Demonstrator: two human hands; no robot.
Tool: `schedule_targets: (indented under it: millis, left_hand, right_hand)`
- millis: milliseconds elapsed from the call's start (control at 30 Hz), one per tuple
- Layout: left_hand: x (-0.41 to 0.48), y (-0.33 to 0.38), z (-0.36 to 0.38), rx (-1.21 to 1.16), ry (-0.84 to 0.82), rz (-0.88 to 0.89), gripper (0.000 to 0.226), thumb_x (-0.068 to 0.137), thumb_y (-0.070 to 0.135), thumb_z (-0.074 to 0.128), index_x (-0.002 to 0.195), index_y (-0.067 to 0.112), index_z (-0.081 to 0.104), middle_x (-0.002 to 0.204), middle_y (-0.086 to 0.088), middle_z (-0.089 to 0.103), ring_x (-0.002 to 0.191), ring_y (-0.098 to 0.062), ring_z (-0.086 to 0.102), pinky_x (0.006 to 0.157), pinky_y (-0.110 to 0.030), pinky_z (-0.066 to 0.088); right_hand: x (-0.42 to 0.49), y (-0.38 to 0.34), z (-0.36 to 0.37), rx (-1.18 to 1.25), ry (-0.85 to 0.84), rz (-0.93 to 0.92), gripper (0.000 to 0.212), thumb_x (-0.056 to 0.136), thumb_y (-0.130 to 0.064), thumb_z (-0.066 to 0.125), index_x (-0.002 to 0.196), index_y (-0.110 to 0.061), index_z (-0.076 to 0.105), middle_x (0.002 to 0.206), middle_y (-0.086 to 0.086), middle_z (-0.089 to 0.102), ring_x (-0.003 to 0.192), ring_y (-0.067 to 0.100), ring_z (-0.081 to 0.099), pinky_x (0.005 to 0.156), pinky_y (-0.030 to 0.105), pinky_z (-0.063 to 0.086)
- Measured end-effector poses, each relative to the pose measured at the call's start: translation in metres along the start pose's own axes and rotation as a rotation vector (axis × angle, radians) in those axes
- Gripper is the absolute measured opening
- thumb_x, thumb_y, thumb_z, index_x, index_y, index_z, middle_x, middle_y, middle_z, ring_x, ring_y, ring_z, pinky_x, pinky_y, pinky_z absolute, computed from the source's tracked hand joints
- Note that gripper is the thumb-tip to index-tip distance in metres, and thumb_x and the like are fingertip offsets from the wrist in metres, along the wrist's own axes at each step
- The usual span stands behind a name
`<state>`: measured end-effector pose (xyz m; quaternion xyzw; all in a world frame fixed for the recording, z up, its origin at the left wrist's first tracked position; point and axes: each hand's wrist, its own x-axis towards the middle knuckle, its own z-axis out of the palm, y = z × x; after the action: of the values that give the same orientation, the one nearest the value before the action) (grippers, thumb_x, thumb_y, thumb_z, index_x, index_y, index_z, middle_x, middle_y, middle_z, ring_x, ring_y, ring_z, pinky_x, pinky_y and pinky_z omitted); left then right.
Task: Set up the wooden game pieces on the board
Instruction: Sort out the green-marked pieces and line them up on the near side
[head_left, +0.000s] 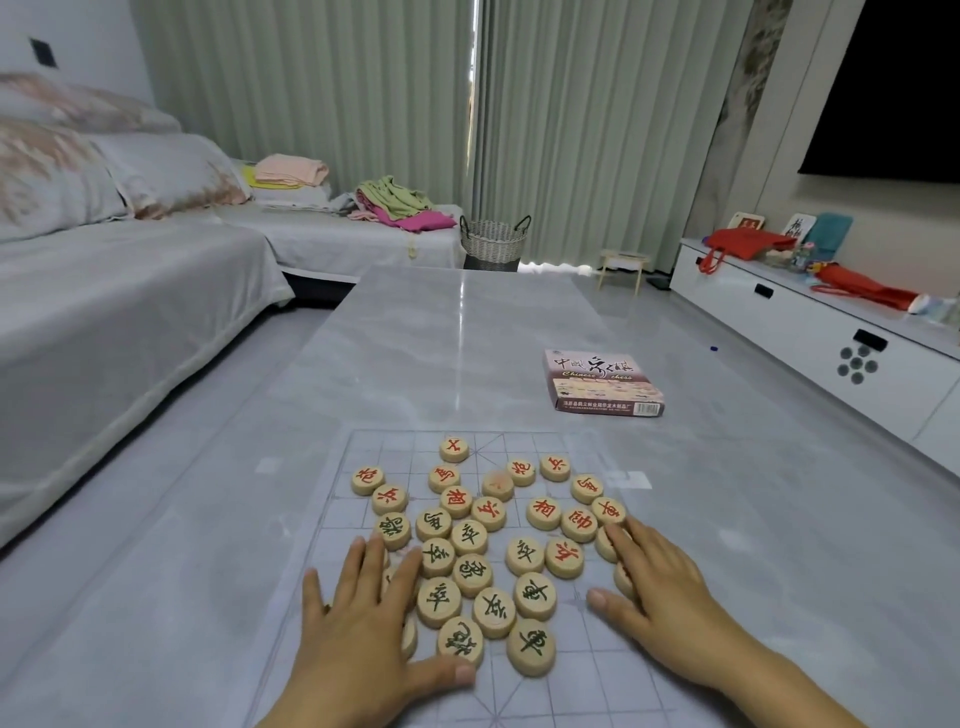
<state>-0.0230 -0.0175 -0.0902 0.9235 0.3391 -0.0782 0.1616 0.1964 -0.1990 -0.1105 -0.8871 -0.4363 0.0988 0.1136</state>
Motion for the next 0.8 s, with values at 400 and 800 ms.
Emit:
schedule_targets:
  millis: [400, 800]
  left_hand:
    - [0.009, -0.007, -0.006, -0.08, 0.082, 0.028, 0.147, 0.012, 0.097, -0.005, 0.146, 0.036, -0.007, 0.156, 0.004, -0.018, 0.143, -0.013, -0.019, 0.115, -0.05, -0.013]
    - [-0.004, -0.039, -0.019, -0.182, -0.096, -0.038, 0.147, 0.023, 0.091, 0.05, 0.144, 0.036, -0.012, 0.156, 0.008, -0.016, 0.145, -0.01, -0.005, 0.118, -0.045, -0.007]
  right_hand:
    - [0.028, -0.021, 0.003, -0.019, 0.058, 0.031, 0.125, 0.038, -0.085, -0.03, 0.147, -0.03, -0.002, 0.158, -0.002, -0.005, 0.145, 0.015, -0.004, 0.116, 0.031, 0.0]
    - [-0.007, -0.041, 0.0, 0.111, -0.023, -0.039, 0.107, 0.046, -0.095, -0.006, 0.14, -0.045, -0.011, 0.151, -0.02, -0.022, 0.14, 0.001, -0.019, 0.113, 0.025, -0.004]
